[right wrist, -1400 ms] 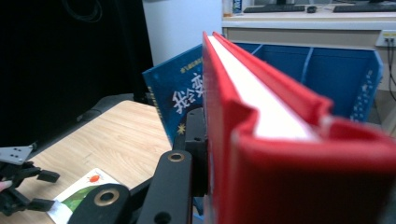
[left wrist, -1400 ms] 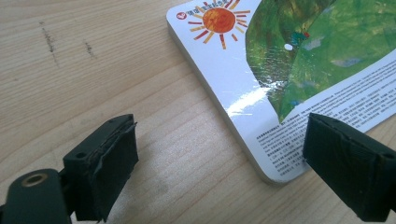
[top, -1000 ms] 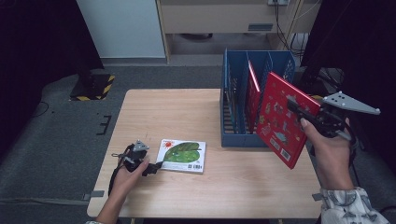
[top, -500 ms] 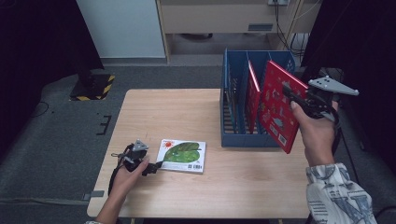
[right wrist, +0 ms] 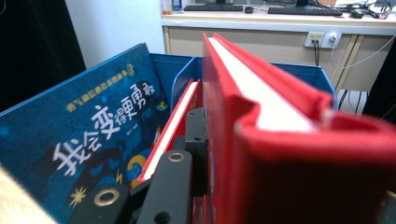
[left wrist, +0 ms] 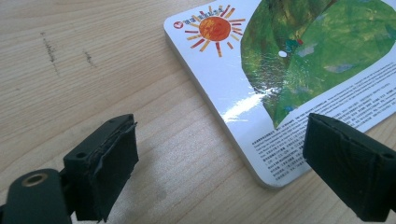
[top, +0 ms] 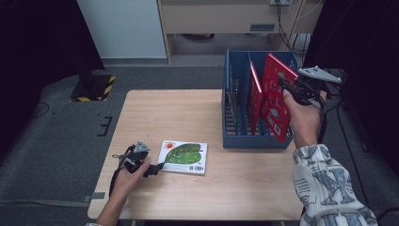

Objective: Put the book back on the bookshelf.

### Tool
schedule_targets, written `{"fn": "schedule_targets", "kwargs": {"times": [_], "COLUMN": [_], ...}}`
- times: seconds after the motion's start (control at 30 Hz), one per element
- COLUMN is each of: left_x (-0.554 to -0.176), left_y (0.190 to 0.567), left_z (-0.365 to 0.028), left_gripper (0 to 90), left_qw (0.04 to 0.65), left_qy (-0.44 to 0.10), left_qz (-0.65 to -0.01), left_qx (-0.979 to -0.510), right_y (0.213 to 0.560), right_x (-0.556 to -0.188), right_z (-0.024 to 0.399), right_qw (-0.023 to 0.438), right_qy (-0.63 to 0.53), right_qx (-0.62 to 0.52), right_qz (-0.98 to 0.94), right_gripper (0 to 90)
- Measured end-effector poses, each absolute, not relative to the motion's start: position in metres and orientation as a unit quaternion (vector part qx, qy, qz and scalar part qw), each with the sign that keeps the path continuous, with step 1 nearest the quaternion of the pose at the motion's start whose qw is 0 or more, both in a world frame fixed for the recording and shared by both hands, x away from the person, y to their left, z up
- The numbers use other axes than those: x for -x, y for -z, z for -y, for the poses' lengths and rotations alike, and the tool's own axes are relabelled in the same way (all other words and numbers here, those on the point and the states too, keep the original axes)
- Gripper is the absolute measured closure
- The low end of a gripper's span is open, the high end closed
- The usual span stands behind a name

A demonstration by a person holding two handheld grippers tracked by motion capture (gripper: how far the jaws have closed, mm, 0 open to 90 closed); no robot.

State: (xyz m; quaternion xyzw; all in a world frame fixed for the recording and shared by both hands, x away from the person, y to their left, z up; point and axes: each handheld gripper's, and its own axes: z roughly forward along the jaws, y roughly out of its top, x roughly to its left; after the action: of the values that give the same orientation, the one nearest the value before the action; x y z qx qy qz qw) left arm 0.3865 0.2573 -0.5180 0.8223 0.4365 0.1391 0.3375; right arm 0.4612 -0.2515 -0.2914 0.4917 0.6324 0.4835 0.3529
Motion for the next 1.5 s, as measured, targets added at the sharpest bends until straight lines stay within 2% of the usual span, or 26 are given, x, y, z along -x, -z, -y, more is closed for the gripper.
{"fn": "schedule_targets", "kwargs": {"times": [0.7, 0.93, 1.5], "left_x": [-0.386, -0.386, -0.386], "left_y": [0.518, 0.517, 0.517], "left_z": [-0.258, -0.257, -0.257], "left_gripper": [9.8, 9.8, 9.8], "left_qw": [0.341, 0.34, 0.339], "left_qy": [-0.141, -0.139, -0.139], "left_qz": [-0.434, -0.434, -0.433], "left_qx": [-0.822, -0.823, -0.824], "right_y": [0.304, 0.309, 0.321], "right_x": [-0.509, -0.518, -0.525], "right_z": [0.23, 0.222, 0.22], "right_qw": [0.359, 0.372, 0.369], "right_qy": [-0.467, -0.461, -0.466], "right_qx": [-0.511, -0.513, -0.518], "right_qz": [-0.626, -0.621, -0.615], "right_gripper": [79.2, 79.2, 79.1]}}
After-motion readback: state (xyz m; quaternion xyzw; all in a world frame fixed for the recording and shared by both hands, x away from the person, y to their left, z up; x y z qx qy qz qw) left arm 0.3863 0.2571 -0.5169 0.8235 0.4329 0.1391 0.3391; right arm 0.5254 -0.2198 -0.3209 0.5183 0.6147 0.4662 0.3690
